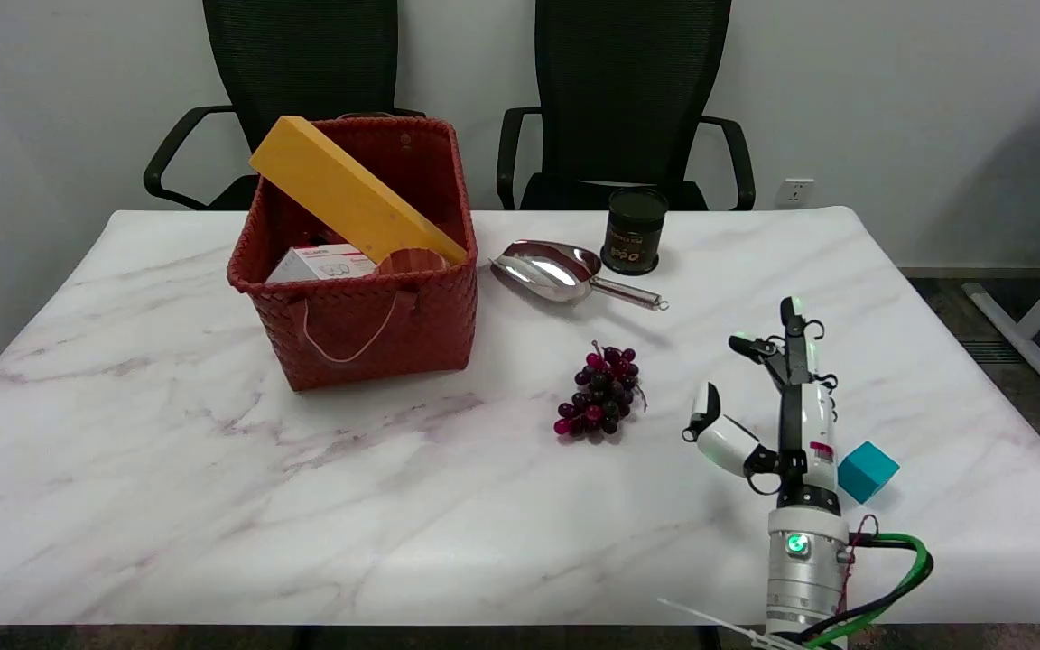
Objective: Pick up the black pen container.
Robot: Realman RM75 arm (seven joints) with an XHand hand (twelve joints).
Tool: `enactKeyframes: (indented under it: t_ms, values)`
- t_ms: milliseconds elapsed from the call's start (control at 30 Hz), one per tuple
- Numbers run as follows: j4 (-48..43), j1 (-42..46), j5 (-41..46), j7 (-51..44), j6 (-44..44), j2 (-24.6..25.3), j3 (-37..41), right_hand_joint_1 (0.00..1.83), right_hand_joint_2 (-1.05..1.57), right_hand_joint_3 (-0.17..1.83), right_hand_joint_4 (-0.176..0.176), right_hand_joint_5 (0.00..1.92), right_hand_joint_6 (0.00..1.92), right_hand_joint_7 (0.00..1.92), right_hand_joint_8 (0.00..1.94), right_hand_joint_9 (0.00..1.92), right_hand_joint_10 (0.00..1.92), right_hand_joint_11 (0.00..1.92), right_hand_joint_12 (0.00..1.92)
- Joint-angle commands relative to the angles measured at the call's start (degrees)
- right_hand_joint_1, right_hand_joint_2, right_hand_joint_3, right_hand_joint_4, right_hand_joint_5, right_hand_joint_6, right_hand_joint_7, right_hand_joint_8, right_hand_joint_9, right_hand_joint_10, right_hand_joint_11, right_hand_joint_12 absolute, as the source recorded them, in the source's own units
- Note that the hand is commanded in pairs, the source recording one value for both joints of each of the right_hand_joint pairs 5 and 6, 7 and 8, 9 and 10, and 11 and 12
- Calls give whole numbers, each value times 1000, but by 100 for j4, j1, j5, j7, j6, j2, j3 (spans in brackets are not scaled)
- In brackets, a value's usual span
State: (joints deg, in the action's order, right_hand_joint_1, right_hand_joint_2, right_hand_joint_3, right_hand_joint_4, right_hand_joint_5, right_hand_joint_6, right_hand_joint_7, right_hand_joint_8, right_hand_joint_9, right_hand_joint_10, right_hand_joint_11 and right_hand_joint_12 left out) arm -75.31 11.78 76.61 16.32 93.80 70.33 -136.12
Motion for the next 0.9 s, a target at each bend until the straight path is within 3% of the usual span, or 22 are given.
enactKeyframes:
  t_ms: [33,533,800,900]
  values:
    - [-77,387,8,18,188,20,-271,1206,657,976,0,78,78,575,575,452,452,313,313]
    - [-355,75,-16,18,-388,-148,-151,1212,642,989,0,77,77,572,572,448,448,311,311]
    - [-702,-170,48,18,-1410,-325,560,1217,611,1020,0,84,84,530,530,446,446,300,300]
    - [-786,-185,167,-30,-1895,-381,974,1214,431,1064,0,69,69,408,408,444,444,195,195]
